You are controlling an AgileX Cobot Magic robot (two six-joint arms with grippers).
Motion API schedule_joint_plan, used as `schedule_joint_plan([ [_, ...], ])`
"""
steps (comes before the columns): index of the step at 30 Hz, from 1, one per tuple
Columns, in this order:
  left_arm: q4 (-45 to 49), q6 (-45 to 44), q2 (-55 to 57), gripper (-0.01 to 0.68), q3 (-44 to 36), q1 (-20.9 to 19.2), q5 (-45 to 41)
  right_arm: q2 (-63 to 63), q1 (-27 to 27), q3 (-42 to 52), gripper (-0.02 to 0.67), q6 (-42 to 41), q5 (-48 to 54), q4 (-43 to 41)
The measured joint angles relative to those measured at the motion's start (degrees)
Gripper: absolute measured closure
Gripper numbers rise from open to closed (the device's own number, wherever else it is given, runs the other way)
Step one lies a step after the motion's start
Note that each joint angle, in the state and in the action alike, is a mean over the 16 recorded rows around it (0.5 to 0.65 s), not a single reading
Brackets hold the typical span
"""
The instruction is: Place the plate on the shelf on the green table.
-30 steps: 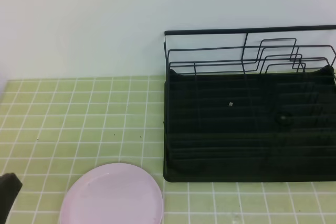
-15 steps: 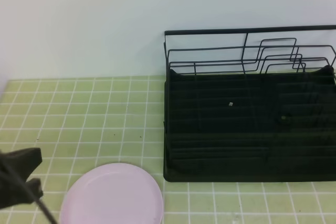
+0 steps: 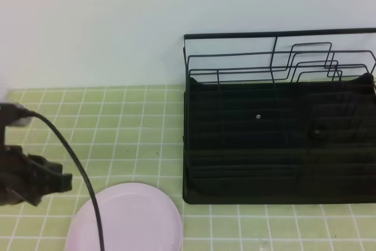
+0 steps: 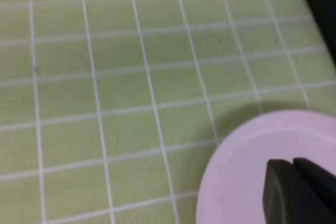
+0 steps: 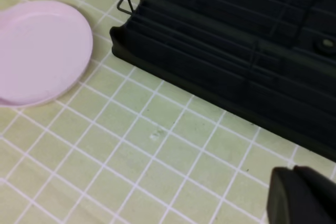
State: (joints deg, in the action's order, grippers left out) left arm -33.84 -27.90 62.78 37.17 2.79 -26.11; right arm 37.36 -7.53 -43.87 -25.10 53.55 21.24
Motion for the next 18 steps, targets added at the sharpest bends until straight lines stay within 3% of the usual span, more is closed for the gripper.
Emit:
schedule_joint_plan([
  [12, 1.41, -0.42, 8.33, 0.671, 0.07, 0.00, -2.24, -0.02, -0.01, 0.00, 0.652, -0.01, 0.03, 3.01],
  [18, 2.10, -0.55, 9.14, 0.627, 0.07, 0.00, -2.81, -0.02, -0.01, 0.00, 0.652, -0.04, 0.08, 4.25],
])
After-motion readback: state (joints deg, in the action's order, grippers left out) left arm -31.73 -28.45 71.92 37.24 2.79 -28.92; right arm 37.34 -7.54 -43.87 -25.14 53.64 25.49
